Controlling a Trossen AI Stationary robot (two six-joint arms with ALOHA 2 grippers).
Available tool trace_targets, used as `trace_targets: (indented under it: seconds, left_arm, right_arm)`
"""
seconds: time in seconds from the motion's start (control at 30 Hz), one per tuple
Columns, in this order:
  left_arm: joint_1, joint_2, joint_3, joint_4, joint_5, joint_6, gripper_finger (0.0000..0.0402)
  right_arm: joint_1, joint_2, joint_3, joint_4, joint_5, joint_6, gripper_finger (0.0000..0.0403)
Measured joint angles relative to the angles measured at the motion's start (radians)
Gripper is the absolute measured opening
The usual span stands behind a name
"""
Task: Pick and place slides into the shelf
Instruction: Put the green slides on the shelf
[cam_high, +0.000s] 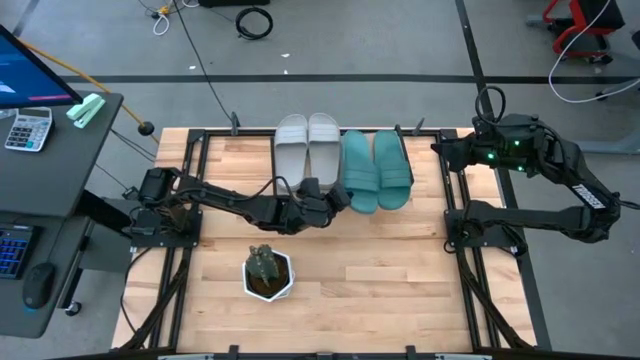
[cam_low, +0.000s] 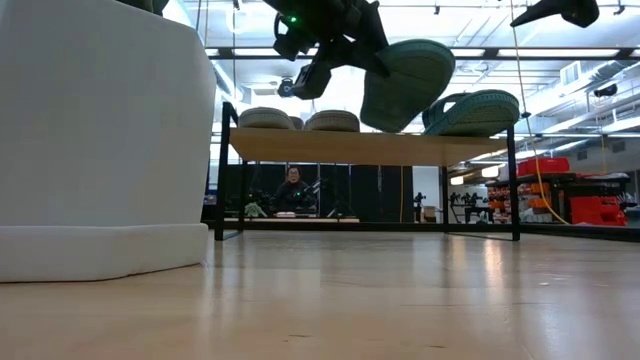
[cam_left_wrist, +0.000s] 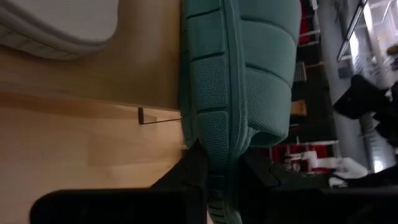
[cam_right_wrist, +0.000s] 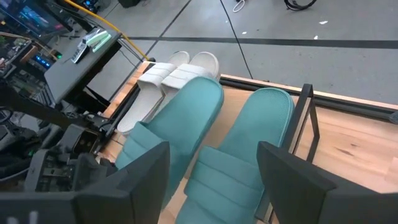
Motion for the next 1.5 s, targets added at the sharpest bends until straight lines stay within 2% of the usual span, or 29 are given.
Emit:
trace_targets:
  seconds: [0.43, 0.63, 0.87, 1.0, 1.2, 1.5]
  left_arm:
    - [0.016, 0.020, -0.002, 0.001, 0.050, 0.022, 0.0052]
    - [0.016, 0.059, 0.001, 0.063, 0.060, -0.011, 0.0052]
    - [0.016, 0.063, 0.000, 0.040, 0.051, -0.035, 0.0052]
    - [0.018, 0.063, 0.000, 0.021, 0.046, -0.039, 0.0066]
    - [0.024, 0.063, 0.000, 0.014, 0.060, -0.041, 0.0054]
    - [0.032, 0.063, 0.000, 0.014, 0.064, -0.038, 0.0063]
  right_arm:
    - [0.000, 0.000, 0.000, 0.000, -0.004, 0.001, 0.0248]
    - [0.000, 0.011, -0.001, 0.001, -0.008, 0.001, 0.0248]
    - [0.000, 0.028, -0.001, 0.001, -0.016, 0.001, 0.0248]
    - [0.000, 0.033, -0.001, 0.000, -0.018, 0.001, 0.0248]
    - [0.000, 0.033, -0.001, 0.001, -0.018, 0.001, 0.0248]
    - [0.000, 0.033, -0.001, 0.001, -0.018, 0.001, 0.0248]
